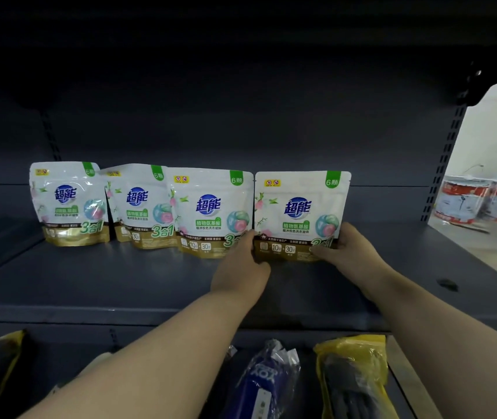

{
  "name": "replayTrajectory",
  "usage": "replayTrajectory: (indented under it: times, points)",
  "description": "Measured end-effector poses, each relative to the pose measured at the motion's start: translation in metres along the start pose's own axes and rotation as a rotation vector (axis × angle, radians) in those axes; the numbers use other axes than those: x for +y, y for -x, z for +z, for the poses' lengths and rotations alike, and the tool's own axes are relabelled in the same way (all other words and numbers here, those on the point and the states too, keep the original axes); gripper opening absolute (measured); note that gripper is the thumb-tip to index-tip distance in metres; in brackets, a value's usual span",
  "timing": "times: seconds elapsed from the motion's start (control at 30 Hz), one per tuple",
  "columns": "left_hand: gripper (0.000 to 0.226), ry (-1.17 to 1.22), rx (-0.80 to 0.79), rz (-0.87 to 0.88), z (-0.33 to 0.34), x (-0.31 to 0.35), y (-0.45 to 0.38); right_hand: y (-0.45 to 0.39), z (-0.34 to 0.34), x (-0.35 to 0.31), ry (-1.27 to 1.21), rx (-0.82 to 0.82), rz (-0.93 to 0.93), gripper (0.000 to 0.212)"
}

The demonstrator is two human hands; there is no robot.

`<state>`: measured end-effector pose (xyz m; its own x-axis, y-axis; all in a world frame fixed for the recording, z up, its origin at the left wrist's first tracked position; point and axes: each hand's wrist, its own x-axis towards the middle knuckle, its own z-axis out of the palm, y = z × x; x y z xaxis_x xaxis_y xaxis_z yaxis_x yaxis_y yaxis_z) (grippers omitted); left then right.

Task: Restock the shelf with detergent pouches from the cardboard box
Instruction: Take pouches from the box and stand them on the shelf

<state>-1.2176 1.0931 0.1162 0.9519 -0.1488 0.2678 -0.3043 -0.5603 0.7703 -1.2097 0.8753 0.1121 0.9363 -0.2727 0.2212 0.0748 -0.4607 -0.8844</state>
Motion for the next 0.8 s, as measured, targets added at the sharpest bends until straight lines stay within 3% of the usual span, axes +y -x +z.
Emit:
replayTrajectory:
  times: [0.37, 0.5, 0.6, 0.67, 0.8]
  points:
    - [0.044, 0.038, 0.05, -0.05, -0.004, 0.001, 0.004, 0.009, 0.002, -0.004, 0.015, 0.066, 0.014, 0.049]
    - [0.025, 0.06, 0.117, -0.067, -0.007, 0.002, 0.013, 0.036, -0.001, -0.018, -0.012, 0.251, 0.051, 0.053]
    - [0.011, 0.172, 0.209, -0.06, -0.012, 0.003, 0.033, 0.07, 0.003, -0.026, -0.016, 0.34, -0.016, 0.034]
    - [0.011, 0.229, 0.212, 0.0, -0.015, -0.001, 0.051, 0.097, 0.016, -0.031, -0.039, 0.243, -0.087, 0.019]
    - [0.021, 0.345, 0.221, 0.077, -0.02, -0.023, 0.088, 0.145, 0.052, -0.047, -0.15, -0.026, -0.19, 0.009]
